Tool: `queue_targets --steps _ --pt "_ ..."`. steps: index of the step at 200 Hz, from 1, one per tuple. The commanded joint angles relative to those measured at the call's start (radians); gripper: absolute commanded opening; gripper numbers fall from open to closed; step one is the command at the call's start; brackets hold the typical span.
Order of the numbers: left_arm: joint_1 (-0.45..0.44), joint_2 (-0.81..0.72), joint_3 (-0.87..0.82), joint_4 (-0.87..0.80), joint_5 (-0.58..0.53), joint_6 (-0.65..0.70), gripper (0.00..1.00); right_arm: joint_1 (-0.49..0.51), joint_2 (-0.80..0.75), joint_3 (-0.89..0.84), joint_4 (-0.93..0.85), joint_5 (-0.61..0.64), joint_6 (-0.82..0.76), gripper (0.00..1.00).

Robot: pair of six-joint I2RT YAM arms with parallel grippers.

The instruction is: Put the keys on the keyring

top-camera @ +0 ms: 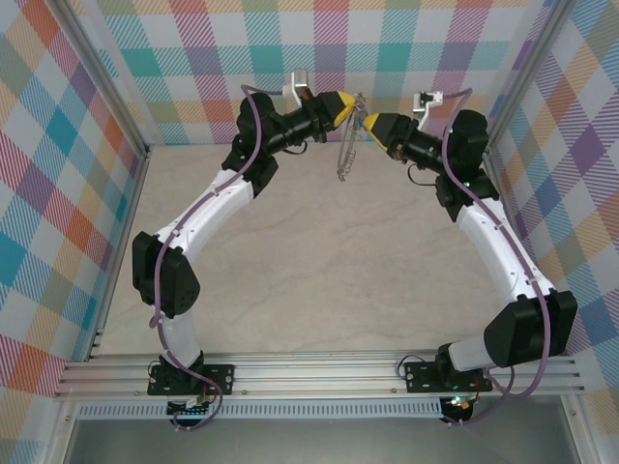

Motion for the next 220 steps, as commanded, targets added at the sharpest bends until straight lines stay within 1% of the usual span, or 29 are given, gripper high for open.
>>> queue_targets --steps 1,39,67,152,173,195,220 --pt "0.009 -0.011 0.007 0.077 0.001 -0.019 0.00 0.003 -0.020 0.045 -0.079 0.024 -0.126 0.49" --pt "0.009 -0.014 0.006 0.075 0.004 -0.019 0.00 0.013 -0.041 0.071 -0.159 0.043 -0.256 0.55" --pt "0.008 -0.017 0.003 0.073 0.007 -0.019 0.00 0.025 -0.048 0.086 -0.188 0.050 -0.320 0.55" --pt "0.008 -0.026 -0.004 0.073 0.012 -0.019 0.00 0.056 -0.005 0.153 -0.226 0.068 -0.379 0.55" --pt "0.008 -0.024 0.000 0.073 0.013 -0.021 0.00 0.061 0.008 0.164 -0.234 0.066 -0.387 0.53" --pt "0.008 -0.022 0.001 0.074 0.013 -0.021 0.00 0.066 0.018 0.169 -0.236 0.062 -0.391 0.48" --pt "0.009 -0.019 0.003 0.078 0.012 -0.024 0.00 0.070 0.030 0.177 -0.242 0.054 -0.397 0.38"
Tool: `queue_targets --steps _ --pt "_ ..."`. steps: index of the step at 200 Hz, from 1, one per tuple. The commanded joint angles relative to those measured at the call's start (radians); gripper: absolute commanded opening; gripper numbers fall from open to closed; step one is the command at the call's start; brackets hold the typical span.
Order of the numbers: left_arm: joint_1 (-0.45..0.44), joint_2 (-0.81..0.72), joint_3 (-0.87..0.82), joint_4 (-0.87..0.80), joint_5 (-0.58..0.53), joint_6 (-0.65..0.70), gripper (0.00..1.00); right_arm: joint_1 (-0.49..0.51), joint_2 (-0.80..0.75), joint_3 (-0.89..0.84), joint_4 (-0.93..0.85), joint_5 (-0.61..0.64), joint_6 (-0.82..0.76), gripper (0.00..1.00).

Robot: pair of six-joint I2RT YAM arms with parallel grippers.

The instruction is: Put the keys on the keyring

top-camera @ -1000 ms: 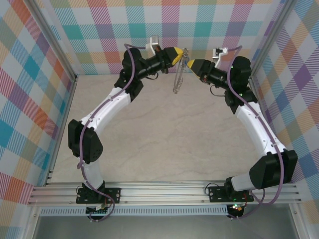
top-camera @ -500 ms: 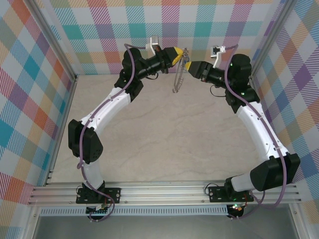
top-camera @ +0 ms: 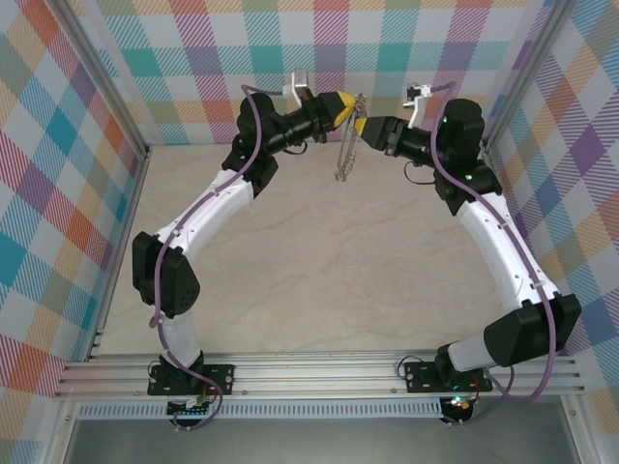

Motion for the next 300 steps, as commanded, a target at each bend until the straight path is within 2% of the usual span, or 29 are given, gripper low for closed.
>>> queue_targets --steps 1,47,116,236,259,274,288,300 --pt "0.008 -0.019 0.004 0.078 0.008 -0.023 0.00 0.007 0.016 0.034 -0.009 -0.003 -0.029 0.38" --pt "0.008 -0.011 0.005 0.084 0.005 -0.025 0.00 0.010 0.015 0.038 -0.023 -0.018 -0.040 0.19" --pt "0.008 -0.005 0.009 0.086 -0.002 -0.028 0.00 0.010 0.009 0.038 -0.044 -0.050 -0.052 0.00" --pt "0.008 0.001 0.010 0.089 -0.002 -0.027 0.00 0.070 0.012 0.042 -0.029 -0.080 -0.034 0.00" --pt "0.009 0.002 0.010 0.091 -0.003 -0.027 0.00 0.064 -0.014 0.035 -0.084 -0.021 -0.084 0.00" --pt "0.008 0.003 0.010 0.092 -0.002 -0.029 0.00 0.037 -0.039 0.027 -0.103 0.010 -0.103 0.15" --pt "0.009 0.003 0.008 0.091 -0.002 -0.031 0.00 0.006 -0.059 0.018 -0.121 0.031 -0.115 0.37" --pt "0.009 0.004 0.011 0.093 -0.002 -0.031 0.00 -0.017 -0.073 0.009 -0.131 0.051 -0.123 0.47"
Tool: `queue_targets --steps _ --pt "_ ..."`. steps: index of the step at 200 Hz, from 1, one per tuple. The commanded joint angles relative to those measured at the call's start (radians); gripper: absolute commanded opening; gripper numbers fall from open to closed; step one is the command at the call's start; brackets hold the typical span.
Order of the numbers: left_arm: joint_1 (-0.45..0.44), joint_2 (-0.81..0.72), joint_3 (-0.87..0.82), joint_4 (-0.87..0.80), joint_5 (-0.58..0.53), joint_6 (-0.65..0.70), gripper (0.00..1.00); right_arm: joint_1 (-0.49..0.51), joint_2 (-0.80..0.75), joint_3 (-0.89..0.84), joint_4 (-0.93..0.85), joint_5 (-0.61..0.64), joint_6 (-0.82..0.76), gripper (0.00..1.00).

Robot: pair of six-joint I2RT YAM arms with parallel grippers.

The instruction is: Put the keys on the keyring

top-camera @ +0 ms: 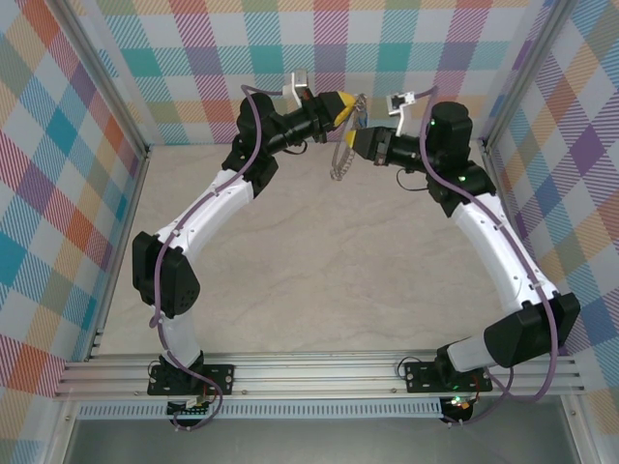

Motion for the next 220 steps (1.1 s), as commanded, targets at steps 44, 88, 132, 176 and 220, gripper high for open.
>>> queue_targets --steps 44,88,132,176,220 --pt "0.009 0.005 0.011 0.088 0.005 -0.033 0.00 -0.071 -0.047 0.007 -0.042 0.048 -0.064 0.61" --pt "0.009 0.008 0.013 0.094 0.010 -0.042 0.00 -0.071 -0.008 0.042 -0.046 0.016 -0.081 0.62" --pt "0.009 0.012 0.019 0.094 0.010 -0.045 0.00 -0.069 0.037 0.081 -0.030 -0.003 -0.072 0.63" --pt "0.009 0.013 0.022 0.089 0.008 -0.047 0.00 -0.061 0.088 0.137 -0.026 -0.022 -0.066 0.60" --pt "0.009 0.015 0.029 0.086 0.007 -0.047 0.00 -0.046 0.098 0.138 -0.041 -0.047 -0.078 0.47"
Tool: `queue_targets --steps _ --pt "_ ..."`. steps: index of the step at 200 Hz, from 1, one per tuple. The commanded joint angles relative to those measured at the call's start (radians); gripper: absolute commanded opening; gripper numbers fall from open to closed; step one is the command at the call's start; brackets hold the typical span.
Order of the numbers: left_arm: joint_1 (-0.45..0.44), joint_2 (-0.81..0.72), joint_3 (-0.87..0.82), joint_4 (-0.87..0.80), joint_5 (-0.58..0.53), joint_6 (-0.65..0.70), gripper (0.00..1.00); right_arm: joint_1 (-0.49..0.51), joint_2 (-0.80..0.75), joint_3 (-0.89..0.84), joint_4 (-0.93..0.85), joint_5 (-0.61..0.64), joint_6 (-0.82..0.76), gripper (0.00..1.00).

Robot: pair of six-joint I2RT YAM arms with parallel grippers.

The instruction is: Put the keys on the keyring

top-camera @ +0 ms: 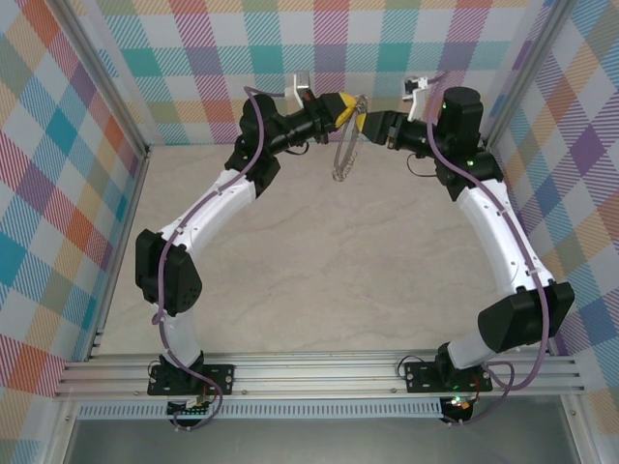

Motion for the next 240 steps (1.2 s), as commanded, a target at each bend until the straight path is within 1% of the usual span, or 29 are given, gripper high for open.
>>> queue_targets --steps 1,44,86,103,156,240 --pt "0.009 -0.006 0.029 0.072 0.006 -0.025 0.00 0.011 0.004 0.023 0.001 -0.038 -0.023 0.46" --pt "0.009 -0.003 0.034 0.072 0.005 -0.026 0.00 0.015 -0.004 -0.002 -0.001 -0.044 -0.024 0.23" --pt "0.009 0.002 0.035 0.073 0.003 -0.025 0.00 0.016 -0.010 -0.007 -0.010 -0.050 -0.026 0.05" --pt "0.009 0.002 0.035 0.075 0.002 -0.026 0.00 0.017 -0.012 -0.005 -0.015 -0.054 -0.026 0.00" --pt "0.009 0.008 0.038 0.078 -0.003 -0.029 0.00 0.026 -0.016 -0.005 -0.011 -0.065 -0.020 0.00" --pt "0.009 0.013 0.039 0.083 -0.003 -0.029 0.00 0.070 -0.010 -0.025 -0.008 -0.074 -0.012 0.00"
